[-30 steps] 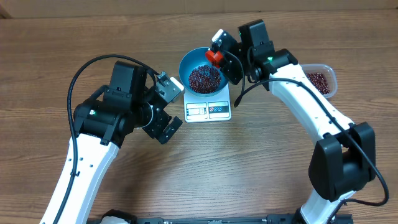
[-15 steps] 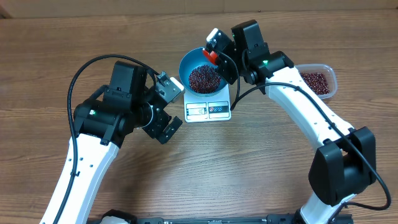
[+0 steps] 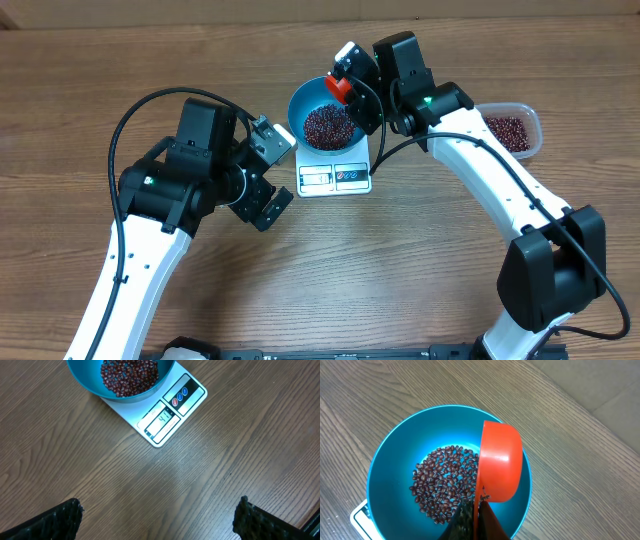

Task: Scoop item into bowl and weigh 150g on scale
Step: 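Raise the emptied red scoop up out of the blue bowl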

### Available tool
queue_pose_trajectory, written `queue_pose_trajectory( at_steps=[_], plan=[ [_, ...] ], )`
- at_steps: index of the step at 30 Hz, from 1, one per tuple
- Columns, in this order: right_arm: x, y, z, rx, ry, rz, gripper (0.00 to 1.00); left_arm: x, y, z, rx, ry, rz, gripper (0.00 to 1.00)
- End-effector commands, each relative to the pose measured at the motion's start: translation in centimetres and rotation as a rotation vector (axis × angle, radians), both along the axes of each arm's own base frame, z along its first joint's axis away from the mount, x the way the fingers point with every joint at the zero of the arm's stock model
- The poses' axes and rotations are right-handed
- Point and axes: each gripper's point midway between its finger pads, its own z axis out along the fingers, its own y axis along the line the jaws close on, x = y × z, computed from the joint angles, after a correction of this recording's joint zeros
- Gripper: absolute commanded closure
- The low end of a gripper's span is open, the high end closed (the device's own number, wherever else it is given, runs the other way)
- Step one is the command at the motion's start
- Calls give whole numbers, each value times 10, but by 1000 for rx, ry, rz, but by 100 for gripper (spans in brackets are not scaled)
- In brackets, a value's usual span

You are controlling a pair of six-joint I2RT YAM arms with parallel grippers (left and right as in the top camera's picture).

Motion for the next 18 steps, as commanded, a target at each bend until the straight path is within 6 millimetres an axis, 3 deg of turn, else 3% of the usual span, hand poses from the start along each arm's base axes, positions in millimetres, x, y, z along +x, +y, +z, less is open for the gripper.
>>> queue_pose_trajectory(
  at_steps=[1,18],
  plan=[
    [-2,2,35,56,-54,-8,97,0,0,-2,0,5,-10,0],
    [-7,3,37,84,-21,-17,96,0,0,-2,0,5,-10,0]
  ],
)
